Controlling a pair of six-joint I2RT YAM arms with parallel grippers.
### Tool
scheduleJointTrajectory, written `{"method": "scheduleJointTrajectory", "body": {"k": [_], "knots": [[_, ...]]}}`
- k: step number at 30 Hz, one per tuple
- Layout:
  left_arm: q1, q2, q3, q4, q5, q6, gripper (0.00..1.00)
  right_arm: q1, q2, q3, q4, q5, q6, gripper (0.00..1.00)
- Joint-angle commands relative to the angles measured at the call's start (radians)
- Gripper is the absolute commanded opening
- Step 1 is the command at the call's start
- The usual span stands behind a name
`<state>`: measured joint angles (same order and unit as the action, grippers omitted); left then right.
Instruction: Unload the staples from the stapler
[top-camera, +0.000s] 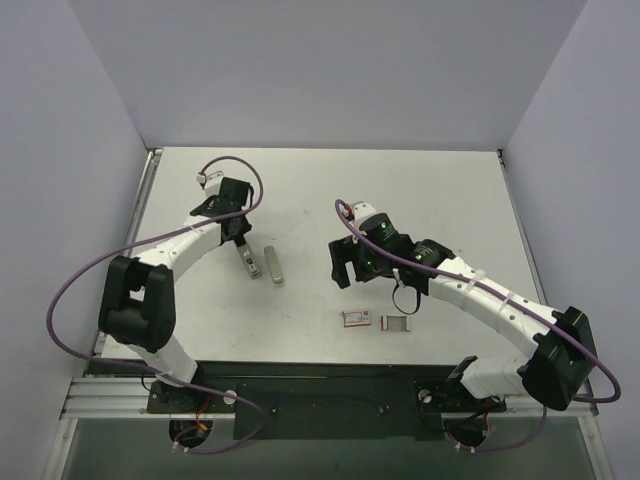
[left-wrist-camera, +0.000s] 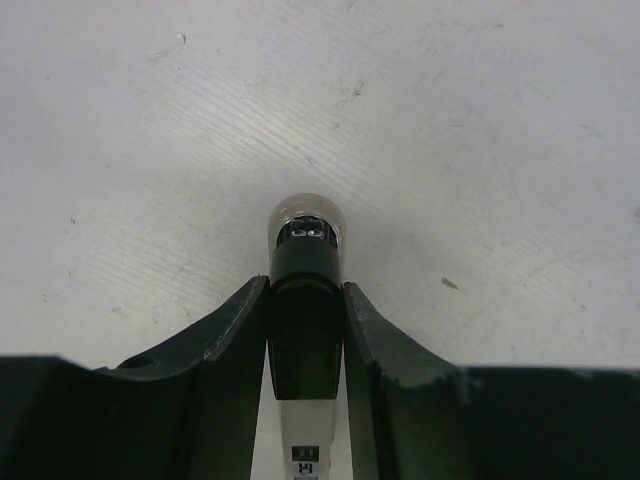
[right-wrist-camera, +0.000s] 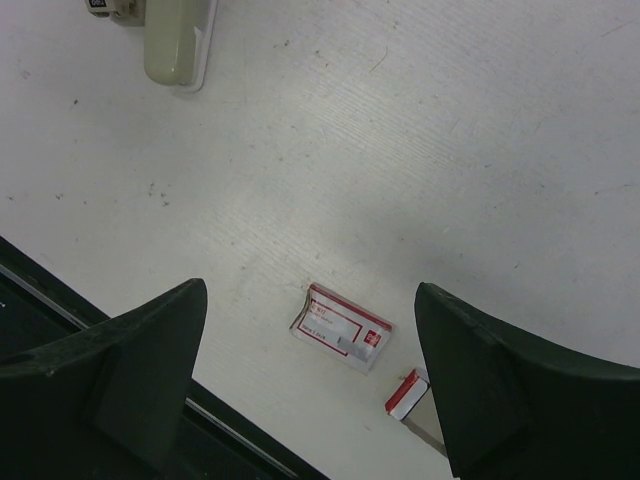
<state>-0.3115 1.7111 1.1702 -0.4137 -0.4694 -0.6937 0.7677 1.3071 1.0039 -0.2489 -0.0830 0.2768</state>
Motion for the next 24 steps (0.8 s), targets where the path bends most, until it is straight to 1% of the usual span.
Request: {"method": "scheduleJointTrajectory", "body": {"k": [1, 8, 12, 13, 18, 21, 22, 23, 24], "knots": [[0.006, -0.192, -0.007, 0.049, 0.099, 0.063, 0.0, 0.01, -0.022, 0.074, -0.056, 0.014, 0.009, 0.79], [0.006, -0.382, -0.04, 0.039, 0.287, 0.121, 0.0, 0.016, -0.091, 0.065, -0.076, 0.02, 0.042, 0.78], [0.006, -0.487, -0.079, 0.075, 0.44, 0.155, 0.0, 0.016, -0.153, 0.048, -0.095, 0.02, 0.052, 0.78], [0.005, -0.511, -0.081, 0.078, 0.496, 0.164, 0.0, 0.018, -0.173, 0.048, -0.107, 0.02, 0.05, 0.78], [0.0, -0.591, -0.075, 0.053, 0.682, 0.223, 0.0, 0.021, -0.258, 0.059, -0.153, 0.006, 0.025, 0.78], [-0.003, -0.651, -0.101, 0.055, 0.779, 0.258, 0.0, 0.021, -0.296, 0.065, -0.2, -0.003, 0.015, 0.78], [-0.005, -0.662, -0.113, 0.055, 0.842, 0.272, 0.0, 0.022, -0.311, 0.067, -0.219, -0.004, 0.013, 0.78], [-0.009, -0.686, -0.121, 0.053, 0.865, 0.281, 0.0, 0.022, -0.318, 0.067, -0.225, -0.026, 0.007, 0.78], [-0.012, -0.697, -0.135, 0.053, 0.924, 0.287, 0.0, 0.025, -0.337, 0.064, -0.228, -0.059, -0.005, 0.77]]}}
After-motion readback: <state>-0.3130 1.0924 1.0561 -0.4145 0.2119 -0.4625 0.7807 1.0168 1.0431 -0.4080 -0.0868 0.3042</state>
